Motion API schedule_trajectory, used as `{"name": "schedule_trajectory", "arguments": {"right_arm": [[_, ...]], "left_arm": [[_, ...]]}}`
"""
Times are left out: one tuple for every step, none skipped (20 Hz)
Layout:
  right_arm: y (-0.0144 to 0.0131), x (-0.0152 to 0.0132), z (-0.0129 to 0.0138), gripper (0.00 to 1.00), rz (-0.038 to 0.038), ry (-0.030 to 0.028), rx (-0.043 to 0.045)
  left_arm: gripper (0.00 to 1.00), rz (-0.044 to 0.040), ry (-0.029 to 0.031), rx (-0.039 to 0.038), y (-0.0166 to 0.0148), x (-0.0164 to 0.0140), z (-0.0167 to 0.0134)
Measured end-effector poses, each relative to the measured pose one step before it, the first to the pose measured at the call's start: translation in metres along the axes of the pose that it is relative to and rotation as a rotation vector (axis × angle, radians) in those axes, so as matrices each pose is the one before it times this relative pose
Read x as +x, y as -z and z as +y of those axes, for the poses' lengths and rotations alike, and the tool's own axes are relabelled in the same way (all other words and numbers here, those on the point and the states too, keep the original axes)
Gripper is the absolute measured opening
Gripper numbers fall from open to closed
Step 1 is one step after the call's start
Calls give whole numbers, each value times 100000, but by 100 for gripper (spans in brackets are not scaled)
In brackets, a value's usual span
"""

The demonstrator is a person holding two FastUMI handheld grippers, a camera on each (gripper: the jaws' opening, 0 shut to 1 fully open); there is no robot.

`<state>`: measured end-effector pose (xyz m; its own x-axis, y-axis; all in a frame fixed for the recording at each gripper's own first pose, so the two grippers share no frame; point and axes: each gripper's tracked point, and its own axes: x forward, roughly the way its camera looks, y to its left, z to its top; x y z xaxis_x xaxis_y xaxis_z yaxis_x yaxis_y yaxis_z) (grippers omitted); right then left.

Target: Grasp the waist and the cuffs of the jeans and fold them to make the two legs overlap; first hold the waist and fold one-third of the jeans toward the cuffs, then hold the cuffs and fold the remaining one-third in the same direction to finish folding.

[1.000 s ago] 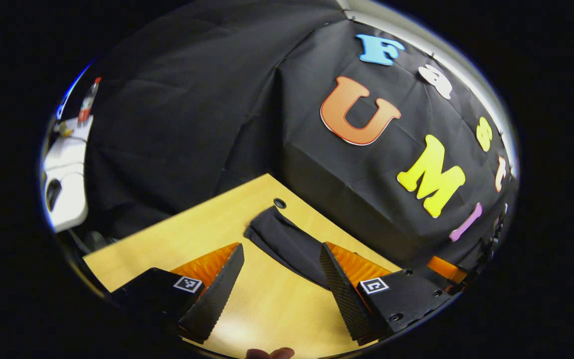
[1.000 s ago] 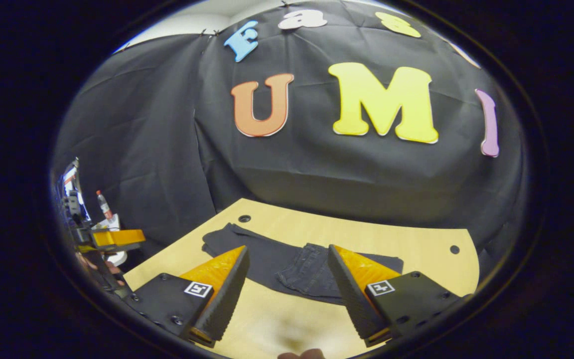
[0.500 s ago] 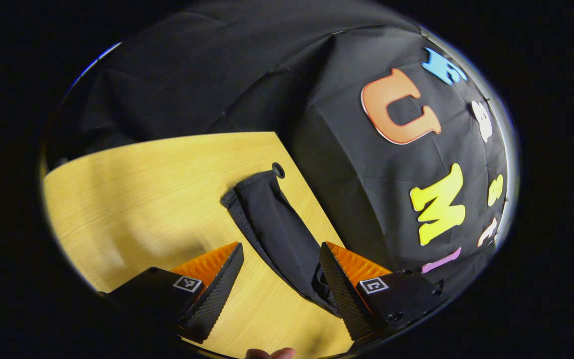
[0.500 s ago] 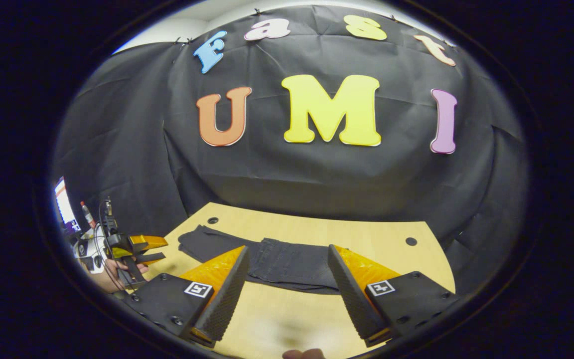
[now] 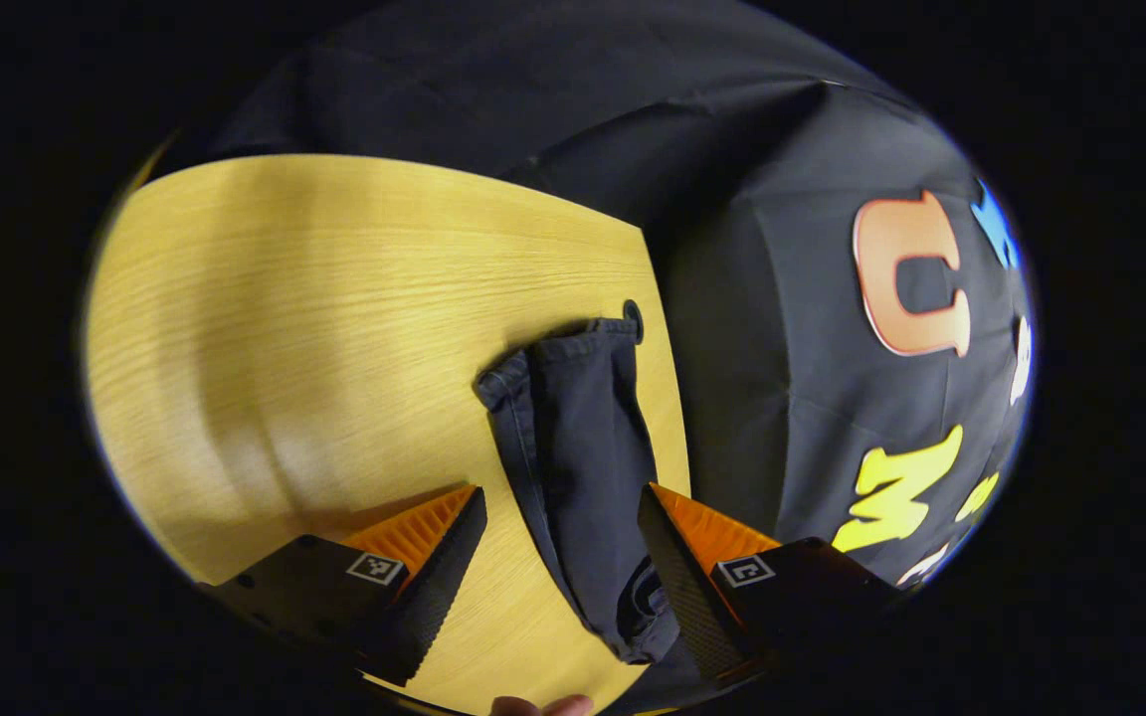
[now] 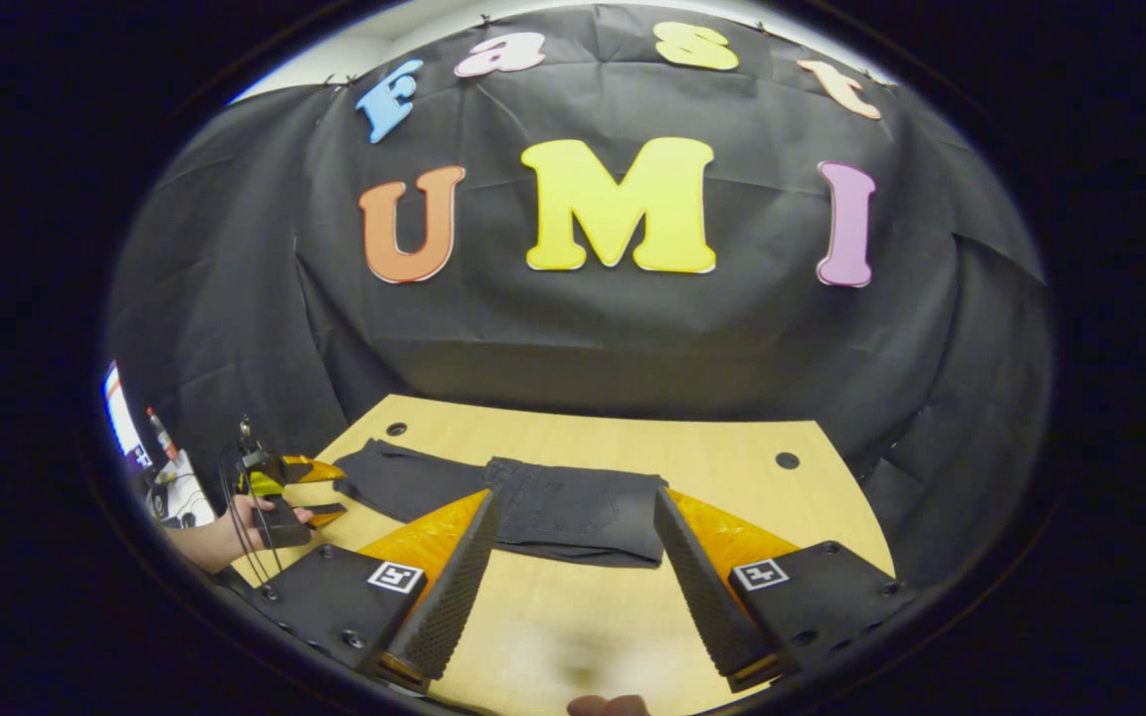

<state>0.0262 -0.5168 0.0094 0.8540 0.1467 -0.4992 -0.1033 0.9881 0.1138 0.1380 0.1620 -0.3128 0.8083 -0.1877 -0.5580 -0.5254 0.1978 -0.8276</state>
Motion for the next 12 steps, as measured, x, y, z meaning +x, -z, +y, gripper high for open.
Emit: {"name": "schedule_trajectory", "arguments": {"right_arm": [[46, -196, -499, 96, -96, 1252, 1236], [170, -238, -403, 93, -252, 1225, 1558], [132, -115, -562, 93, -8, 1326, 1645], [219, -47, -479, 96, 323, 1168, 2116], [196, -64, -381, 93, 360, 995, 1995], [151, -1, -82, 94, -123, 1149, 1666], [33, -82, -208, 93, -308, 860, 1429], [-30, -152, -230, 93, -392, 913, 1362], [328, -159, -495, 96, -268, 679, 1382], [332, -111, -279, 96, 66, 592, 1452], [413, -96, -224, 96, 349, 763, 1294], [403, -115, -112, 96, 437, 627, 1270]], "left_arm": [[98, 313, 651, -3271, 54, 305, -255], [98, 66, -247, -1897, -163, 364, -158], [98, -21, -72, -1337, -105, 463, -145], [98, -112, 10, -1072, -115, 406, -290], [98, -61, 199, -705, -57, 521, -290], [98, -80, 323, -71, -171, 434, -262], [98, -6, 317, 365, 50, 244, -226], [98, -247, 722, 468, 114, 350, -322], [98, -378, 1258, -224, 15, 242, -163], [98, -962, 1782, -1042, -293, 183, -236], [96, -1268, 345, -1088, -277, 121, 109], [95, -634, -102, -1077, 93, 345, 350]]}}
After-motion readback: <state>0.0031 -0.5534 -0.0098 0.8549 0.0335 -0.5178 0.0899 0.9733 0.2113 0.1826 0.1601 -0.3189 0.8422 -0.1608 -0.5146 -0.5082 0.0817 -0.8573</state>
